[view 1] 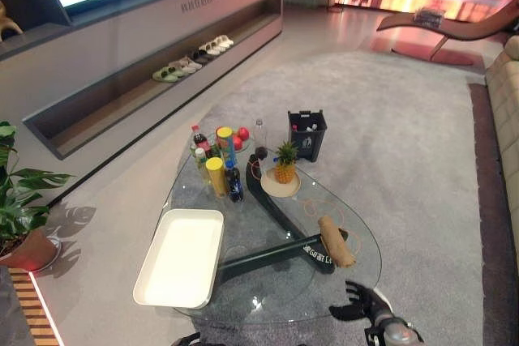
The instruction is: Wipe the table with a cloth and put it in the basket.
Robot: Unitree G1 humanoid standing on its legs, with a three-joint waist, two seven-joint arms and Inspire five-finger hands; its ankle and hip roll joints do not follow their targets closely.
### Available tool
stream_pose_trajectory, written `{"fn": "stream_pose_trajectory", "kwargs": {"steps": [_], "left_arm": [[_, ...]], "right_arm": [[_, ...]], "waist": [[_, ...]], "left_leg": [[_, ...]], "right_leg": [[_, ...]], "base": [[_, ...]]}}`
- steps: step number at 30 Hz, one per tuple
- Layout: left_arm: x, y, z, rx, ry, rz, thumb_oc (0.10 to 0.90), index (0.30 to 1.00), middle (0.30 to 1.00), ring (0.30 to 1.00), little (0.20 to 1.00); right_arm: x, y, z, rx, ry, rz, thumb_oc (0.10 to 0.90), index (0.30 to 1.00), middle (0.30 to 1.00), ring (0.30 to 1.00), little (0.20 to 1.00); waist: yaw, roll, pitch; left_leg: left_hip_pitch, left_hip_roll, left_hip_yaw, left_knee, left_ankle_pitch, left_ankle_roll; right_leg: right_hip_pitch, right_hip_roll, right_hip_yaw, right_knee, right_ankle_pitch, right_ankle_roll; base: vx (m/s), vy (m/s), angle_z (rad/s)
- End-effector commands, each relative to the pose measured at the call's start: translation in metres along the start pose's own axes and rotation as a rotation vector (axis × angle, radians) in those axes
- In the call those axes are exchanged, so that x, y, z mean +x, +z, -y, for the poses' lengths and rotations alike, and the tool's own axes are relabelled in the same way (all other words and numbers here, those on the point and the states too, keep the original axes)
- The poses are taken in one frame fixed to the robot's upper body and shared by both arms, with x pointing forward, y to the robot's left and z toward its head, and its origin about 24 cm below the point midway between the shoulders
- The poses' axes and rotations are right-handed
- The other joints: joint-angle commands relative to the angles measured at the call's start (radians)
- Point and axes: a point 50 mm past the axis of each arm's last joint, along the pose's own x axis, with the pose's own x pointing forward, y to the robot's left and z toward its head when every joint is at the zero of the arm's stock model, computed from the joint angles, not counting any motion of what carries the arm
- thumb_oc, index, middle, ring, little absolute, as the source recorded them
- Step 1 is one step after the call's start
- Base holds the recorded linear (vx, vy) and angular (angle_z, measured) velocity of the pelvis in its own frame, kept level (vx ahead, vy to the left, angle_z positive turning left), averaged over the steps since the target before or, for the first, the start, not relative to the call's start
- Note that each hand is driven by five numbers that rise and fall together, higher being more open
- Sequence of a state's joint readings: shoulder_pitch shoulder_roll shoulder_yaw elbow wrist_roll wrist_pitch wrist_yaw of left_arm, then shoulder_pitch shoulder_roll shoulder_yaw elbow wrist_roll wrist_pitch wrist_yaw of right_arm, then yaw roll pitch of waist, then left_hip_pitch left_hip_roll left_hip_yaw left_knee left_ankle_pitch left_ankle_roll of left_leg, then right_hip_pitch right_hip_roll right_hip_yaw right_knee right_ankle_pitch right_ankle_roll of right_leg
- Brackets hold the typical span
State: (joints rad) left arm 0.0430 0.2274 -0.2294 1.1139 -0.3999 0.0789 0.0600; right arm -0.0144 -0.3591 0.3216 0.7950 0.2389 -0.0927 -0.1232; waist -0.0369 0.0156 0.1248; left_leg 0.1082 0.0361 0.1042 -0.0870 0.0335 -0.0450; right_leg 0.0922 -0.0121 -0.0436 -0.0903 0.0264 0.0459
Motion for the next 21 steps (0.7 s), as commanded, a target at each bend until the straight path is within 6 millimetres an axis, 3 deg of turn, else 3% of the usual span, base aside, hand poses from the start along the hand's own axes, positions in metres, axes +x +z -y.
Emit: {"fn": "stream_pose_trajectory", "kwargs": {"steps": [1,6,9,11,14,21], "left_arm": [[0.0,0.03,-0.013,0.083,0.048,0.076,0.8,0.9,0.9,0.9,0.9],[-0.004,0.066,-0.001,0.051,0.031,0.209,0.8,0.9,0.9,0.9,0.9],[-0.007,0.084,0.009,0.041,0.012,0.277,0.8,0.9,0.9,0.9,0.9],[-0.007,0.087,0.01,0.041,0.012,0.286,0.8,0.9,0.9,0.9,0.9],[-0.013,0.119,0.025,0.058,0.001,0.39,0.8,0.9,0.9,0.9,0.9],[-0.025,0.162,0.046,0.021,0.003,0.519,0.8,0.9,0.9,0.9,0.9]], "right_arm": [[-0.001,0.084,0.005,-0.001,-0.115,0.319,0.8,0.9,0.9,0.9,0.9],[-0.021,0.145,0.019,0.014,-0.242,0.583,0.8,0.9,0.9,0.9,0.9],[-0.028,0.163,0.025,0.005,-0.304,0.671,0.8,0.9,0.9,0.9,0.9],[-0.029,0.165,0.025,0.006,-0.311,0.679,0.8,0.9,0.9,0.9,0.9],[-0.034,0.194,0.033,0.028,-0.4,0.775,0.8,0.9,0.9,0.9,0.9],[-0.046,0.239,0.043,0.069,-0.578,0.896,0.8,0.9,0.9,0.9,0.9]], "waist": [[-0.019,-0.019,0.067],[-0.053,0.001,0.192],[-0.062,0.01,0.239],[-0.063,0.01,0.245],[-0.062,0.009,0.318],[-0.061,0.014,0.395]], "left_leg": [[-0.043,-0.037,-0.014,0.046,-0.095,0.038],[-0.181,-0.047,-0.006,0.13,-0.08,0.042],[-0.222,-0.056,0.001,0.139,-0.073,0.046],[-0.228,-0.057,0.002,0.14,-0.072,0.047],[-0.307,-0.07,0.006,0.167,-0.064,0.048],[-0.401,-0.086,0.007,0.188,-0.051,0.047]], "right_leg": [[-0.042,-0.034,-0.04,0.072,-0.073,0.047],[-0.19,-0.026,-0.006,0.183,-0.084,0.032],[-0.241,-0.022,0.014,0.204,-0.082,0.031],[-0.248,-0.021,0.017,0.206,-0.081,0.03],[-0.323,-0.02,0.033,0.222,-0.064,0.029],[-0.42,-0.012,0.048,0.237,-0.043,0.027]], "base": [[-0.1,0.022,-0.01],[-0.19,0.057,-0.11],[-0.09,0.057,-0.11],[-0.04,0.017,-0.18],[-0.11,0.016,-0.19],[-0.03,0.011,-0.04]]}}
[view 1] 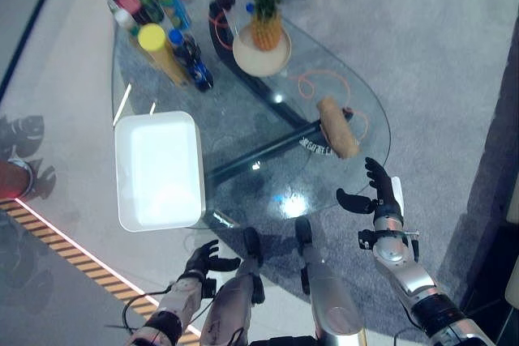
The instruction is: Wipe the table with a cloth and put it in the basket.
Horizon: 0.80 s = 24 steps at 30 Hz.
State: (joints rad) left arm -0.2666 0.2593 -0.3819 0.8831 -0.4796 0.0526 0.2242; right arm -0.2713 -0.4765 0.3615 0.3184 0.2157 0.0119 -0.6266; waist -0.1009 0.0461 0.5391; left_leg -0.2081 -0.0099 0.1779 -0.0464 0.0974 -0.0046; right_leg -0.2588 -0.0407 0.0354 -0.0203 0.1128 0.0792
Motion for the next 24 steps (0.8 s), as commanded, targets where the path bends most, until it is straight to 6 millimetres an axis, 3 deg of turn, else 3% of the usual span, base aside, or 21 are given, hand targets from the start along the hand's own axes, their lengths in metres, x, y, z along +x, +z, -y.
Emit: {"fn": "stream_pose_trajectory", "kwargs": {"steps": [1,6,16,24], "left_arm": [[-0.001,-0.001,-0.001,-0.036,0.05,0.013,0.8,0.9,0.9,0.9,0.9],[0.002,0.009,0.009,-0.045,0.044,0.034,0.8,0.9,0.9,0.9,0.9],[0.004,0.036,0.027,-0.09,0.048,0.104,0.8,0.9,0.9,0.9,0.9],[0.005,0.052,0.032,-0.101,0.053,0.128,0.8,0.9,0.9,0.9,0.9]], "right_arm": [[0.013,0.067,0.019,0.042,-0.193,0.294,0.8,0.9,0.9,0.9,0.9],[0.019,0.085,0.019,0.065,-0.263,0.337,0.8,0.9,0.9,0.9,0.9],[0.022,0.144,0.025,0.105,-0.354,0.542,0.8,0.9,0.9,0.9,0.9],[0.027,0.154,0.02,0.123,-0.355,0.513,0.8,0.9,0.9,0.9,0.9]], "waist": [[0.003,-0.015,-0.019],[-0.001,-0.009,-0.019],[0.004,-0.005,-0.019],[0.012,-0.003,-0.019]], "left_leg": [[-0.106,-0.043,-0.067,0.154,-0.114,0.005],[-0.185,-0.052,-0.07,0.186,-0.111,0.0],[-0.369,-0.06,-0.076,0.279,-0.112,-0.003],[-0.456,-0.066,-0.082,0.313,-0.111,0.001]], "right_leg": [[-0.088,0.018,-0.03,0.17,-0.128,-0.008],[-0.166,0.017,-0.027,0.187,-0.121,-0.013],[-0.345,0.017,-0.017,0.253,-0.11,-0.012],[-0.436,0.022,-0.014,0.286,-0.103,-0.008]], "base": [[0.0,0.0,0.0],[0.02,0.026,0.0],[0.05,0.039,0.02],[0.06,0.019,0.05]]}}
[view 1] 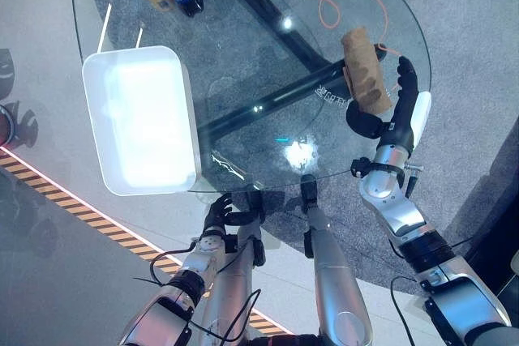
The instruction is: Wipe the table with a cloth and put it in the basket.
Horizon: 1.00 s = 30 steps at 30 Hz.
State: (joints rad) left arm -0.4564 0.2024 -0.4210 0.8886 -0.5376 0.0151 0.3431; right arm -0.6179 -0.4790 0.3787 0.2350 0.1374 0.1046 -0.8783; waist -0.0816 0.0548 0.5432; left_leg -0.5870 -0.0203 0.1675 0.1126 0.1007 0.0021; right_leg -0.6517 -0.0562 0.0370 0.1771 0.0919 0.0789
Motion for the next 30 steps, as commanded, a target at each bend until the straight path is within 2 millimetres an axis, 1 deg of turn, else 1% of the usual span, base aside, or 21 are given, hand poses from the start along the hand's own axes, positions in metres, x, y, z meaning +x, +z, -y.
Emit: {"fn": "stream_pose_trajectory", "kwargs": {"steps": [1,5,6,7,10,11,12,13,15,16,17,21,25,28,30], "left_arm": [[-0.004,-0.017,-0.002,-0.043,0.047,-0.054,0.8,0.9,0.9,0.9,0.9],[-0.002,-0.011,-0.001,-0.055,0.05,-0.049,0.8,0.9,0.9,0.9,0.9],[-0.001,-0.007,-0.001,-0.055,0.05,-0.044,0.8,0.9,0.9,0.9,0.9],[-0.002,-0.009,0.0,-0.05,0.047,-0.043,0.8,0.9,0.9,0.9,0.9],[-0.009,-0.03,-0.003,-0.027,0.029,-0.029,0.8,0.9,0.9,0.9,0.9],[-0.014,-0.041,-0.004,-0.011,0.016,-0.023,0.8,0.9,0.9,0.9,0.9],[-0.014,-0.041,-0.004,-0.011,0.016,-0.023,0.8,0.9,0.9,0.9,0.9],[-0.018,-0.047,-0.005,0.002,0.004,-0.019,0.8,0.9,0.9,0.9,0.9],[-0.021,-0.051,-0.006,0.011,-0.007,-0.015,0.8,0.9,0.9,0.9,0.9],[-0.023,-0.053,-0.007,0.015,-0.02,-0.011,0.8,0.9,0.9,0.9,0.9],[-0.024,-0.053,-0.007,0.015,-0.02,-0.01,0.8,0.9,0.9,0.9,0.9],[-0.026,-0.051,-0.009,0.016,-0.037,0.002,0.8,0.9,0.9,0.9,0.9],[-0.027,-0.047,-0.01,0.014,-0.048,0.008,0.8,0.9,0.9,0.9,0.9],[-0.027,-0.046,-0.011,0.014,-0.052,0.009,0.8,0.9,0.9,0.9,0.9],[-0.027,-0.047,-0.011,0.014,-0.057,0.011,0.8,0.9,0.9,0.9,0.9]], "right_arm": [[0.006,0.031,0.014,0.046,-0.089,0.148,0.8,0.9,0.9,0.9,0.9],[0.009,0.027,0.014,0.029,-0.14,0.114,0.8,0.9,0.9,0.9,0.9],[0.012,0.027,0.015,0.03,-0.169,0.098,0.8,0.9,0.9,0.9,0.9],[0.014,0.027,0.015,0.032,-0.189,0.093,0.8,0.9,0.9,0.9,0.9],[0.022,0.026,0.024,0.039,-0.241,0.089,0.8,0.9,0.9,0.9,0.9],[0.03,0.027,0.03,0.04,-0.264,0.085,0.8,0.9,0.9,0.9,0.9],[0.03,0.027,0.03,0.04,-0.264,0.085,0.8,0.9,0.9,0.9,0.9],[0.037,0.029,0.034,0.042,-0.275,0.082,0.8,0.9,0.9,0.9,0.9],[0.046,0.033,0.039,0.025,-0.297,0.084,0.8,0.9,0.9,0.9,0.9],[0.057,0.039,0.046,0.018,-0.329,0.074,0.8,0.9,0.9,0.9,0.9],[0.058,0.04,0.046,0.019,-0.332,0.073,0.8,0.9,0.9,0.9,0.9],[0.076,0.052,0.058,0.017,-0.405,0.06,0.8,0.9,0.9,0.9,0.9],[0.088,0.064,0.066,0.025,-0.44,0.073,0.8,0.9,0.9,0.9,0.9],[0.093,0.069,0.068,0.035,-0.451,0.063,0.8,0.9,0.9,0.9,0.9],[0.096,0.069,0.071,0.045,-0.467,0.033,0.8,0.9,0.9,0.9,0.9]], "waist": [[-0.007,-0.011,-0.023],[-0.005,-0.007,-0.023],[-0.003,-0.005,-0.023],[0.001,-0.002,-0.023],[0.021,0.006,-0.023],[0.035,0.013,-0.023],[0.035,0.013,-0.023],[0.047,0.019,-0.023],[0.058,0.026,-0.023],[0.07,0.036,-0.023],[0.07,0.037,-0.023],[0.087,0.054,-0.023],[0.1,0.067,-0.023],[0.103,0.071,-0.023],[0.105,0.073,-0.023]], "left_leg": [[-0.096,-0.056,-0.071,0.157,-0.109,-0.006],[-0.138,-0.056,-0.075,0.182,-0.113,-0.006],[-0.164,-0.056,-0.078,0.191,-0.109,-0.006],[-0.174,-0.058,-0.084,0.199,-0.113,-0.005],[-0.204,-0.064,-0.102,0.214,-0.114,-0.009],[-0.216,-0.067,-0.11,0.219,-0.116,-0.011],[-0.216,-0.067,-0.111,0.219,-0.116,-0.011],[-0.225,-0.07,-0.116,0.223,-0.116,-0.011],[-0.236,-0.072,-0.121,0.231,-0.118,-0.011],[-0.249,-0.074,-0.123,0.239,-0.12,-0.008],[-0.25,-0.074,-0.123,0.24,-0.12,-0.008],[-0.281,-0.074,-0.127,0.261,-0.124,-0.003],[-0.305,-0.077,-0.134,0.273,-0.123,-0.001],[-0.316,-0.077,-0.137,0.279,-0.122,-0.002],[-0.326,-0.077,-0.137,0.287,-0.123,-0.003]], "right_leg": [[-0.061,0.038,-0.016,0.091,-0.076,-0.008],[-0.103,0.037,-0.018,0.112,-0.076,-0.005],[-0.13,0.035,-0.018,0.12,-0.071,-0.004],[-0.141,0.035,-0.021,0.129,-0.075,-0.005],[-0.167,0.025,-0.034,0.136,-0.072,0.0],[-0.178,0.019,-0.041,0.139,-0.07,0.002],[-0.178,0.019,-0.042,0.139,-0.07,0.002],[-0.186,0.015,-0.048,0.141,-0.067,0.003],[-0.198,0.013,-0.053,0.147,-0.067,0.002],[-0.211,0.01,-0.06,0.154,-0.067,0.0],[-0.212,0.01,-0.061,0.155,-0.068,0.0],[-0.247,0.007,-0.068,0.179,-0.073,-0.002],[-0.273,0.007,-0.073,0.195,-0.075,-0.003],[-0.284,0.007,-0.072,0.201,-0.075,-0.003],[-0.294,0.009,-0.072,0.209,-0.077,-0.004]], "base": [[0.05,0.016,0.07],[0.04,0.015,0.05],[0.04,0.003,0.03],[0.03,-0.011,0.04],[0.01,-0.049,0.04],[0.01,-0.047,0.05],[0.01,-0.051,0.06],[0.01,-0.03,0.08],[0.02,-0.022,0.11],[0.02,0.0,0.16],[0.02,0.008,0.18],[0.02,0.012,0.08],[0.01,0.007,0.04],[0.0,0.0,0.0],[0.01,0.003,0.02]]}}
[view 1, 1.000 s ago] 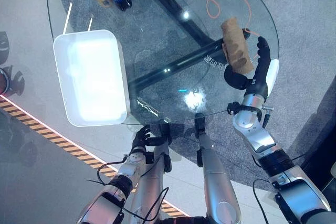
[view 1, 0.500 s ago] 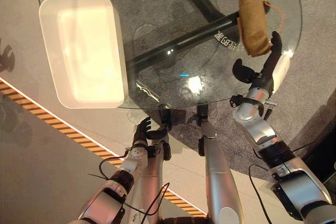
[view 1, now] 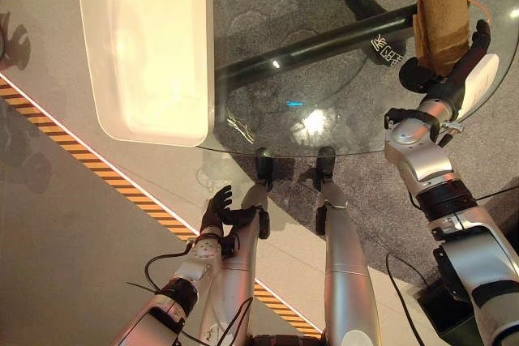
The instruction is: Wipe the table with a cloth and put it in the basket.
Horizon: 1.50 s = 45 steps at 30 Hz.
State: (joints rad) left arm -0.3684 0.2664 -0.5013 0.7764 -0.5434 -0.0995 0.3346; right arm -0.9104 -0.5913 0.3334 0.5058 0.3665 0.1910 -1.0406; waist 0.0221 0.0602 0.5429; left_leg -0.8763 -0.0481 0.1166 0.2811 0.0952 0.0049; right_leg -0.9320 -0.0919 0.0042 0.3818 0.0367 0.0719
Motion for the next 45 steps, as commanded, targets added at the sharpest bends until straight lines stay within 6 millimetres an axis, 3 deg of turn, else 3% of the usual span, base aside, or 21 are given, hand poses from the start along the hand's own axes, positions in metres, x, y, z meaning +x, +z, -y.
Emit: {"fn": "stream_pose_trajectory", "kwargs": {"steps": [1,14,15,16,27,33,45], "left_arm": [[-0.021,-0.04,-0.003,-0.016,-0.014,-0.1,0.8,0.9,0.9,0.9,0.9],[-0.024,-0.036,-0.002,-0.04,-0.035,-0.08,0.8,0.9,0.9,0.9,0.9],[-0.024,-0.036,-0.002,-0.042,-0.038,-0.08,0.8,0.9,0.9,0.9,0.9],[-0.024,-0.036,-0.002,-0.043,-0.039,-0.08,0.8,0.9,0.9,0.9,0.9],[-0.027,-0.038,-0.003,-0.056,-0.047,-0.073,0.8,0.9,0.9,0.9,0.9],[-0.028,-0.039,-0.002,-0.062,-0.047,-0.077,0.8,0.9,0.9,0.9,0.9],[-0.03,-0.038,-0.003,-0.065,-0.045,-0.067,0.8,0.9,0.9,0.9,0.9]], "right_arm": [[0.028,0.049,0.023,0.085,-0.137,0.136,0.8,0.9,0.9,0.9,0.9],[0.048,0.04,0.026,0.074,-0.073,-0.011,0.8,0.9,0.9,0.9,0.9],[0.048,0.04,0.025,0.075,-0.063,-0.015,0.127,0.324,0.324,0.324,0.227],[0.049,0.04,0.025,0.075,-0.061,-0.017,0.1,0.3,0.3,0.3,0.2],[0.045,0.038,0.019,0.036,0.047,-0.024,0.1,0.3,0.3,0.3,0.2],[0.041,0.048,0.017,0.016,0.067,0.057,0.1,0.3,0.3,0.3,0.2],[0.006,0.077,-0.004,-0.068,0.273,0.294,0.1,0.3,0.3,0.3,0.2]], "waist": [[0.003,0.069,-0.023],[0.01,0.093,-0.023],[0.011,0.095,-0.023],[0.012,0.095,-0.023],[0.014,0.094,-0.023],[0.014,0.092,-0.023],[0.015,0.083,-0.023]], "left_leg": [[-0.041,-0.049,-0.086,0.121,-0.118,-0.006],[-0.087,-0.047,-0.084,0.135,-0.115,-0.01],[-0.088,-0.047,-0.084,0.134,-0.114,-0.01],[-0.089,-0.047,-0.084,0.134,-0.113,-0.011],[-0.101,-0.046,-0.079,0.139,-0.112,-0.015],[-0.097,-0.049,-0.08,0.142,-0.117,-0.013],[-0.107,-0.057,-0.082,0.145,-0.118,-0.007]], "right_leg": [[-0.019,0.045,-0.039,0.008,-0.022,0.003],[-0.07,0.043,-0.036,0.028,-0.022,0.0],[-0.071,0.044,-0.036,0.028,-0.021,0.0],[-0.072,0.044,-0.036,0.029,-0.022,0.0],[-0.082,0.045,-0.039,0.035,-0.024,-0.001],[-0.079,0.044,-0.039,0.036,-0.025,0.002],[-0.091,0.045,-0.032,0.042,-0.02,0.01]], "base": [[0.01,0.005,0.04],[0.0,0.0,0.0],[0.0,0.0,0.0],[0.0,0.0,0.0],[0.0,0.003,0.0],[0.01,0.023,0.0],[0.0,0.005,0.0]]}}
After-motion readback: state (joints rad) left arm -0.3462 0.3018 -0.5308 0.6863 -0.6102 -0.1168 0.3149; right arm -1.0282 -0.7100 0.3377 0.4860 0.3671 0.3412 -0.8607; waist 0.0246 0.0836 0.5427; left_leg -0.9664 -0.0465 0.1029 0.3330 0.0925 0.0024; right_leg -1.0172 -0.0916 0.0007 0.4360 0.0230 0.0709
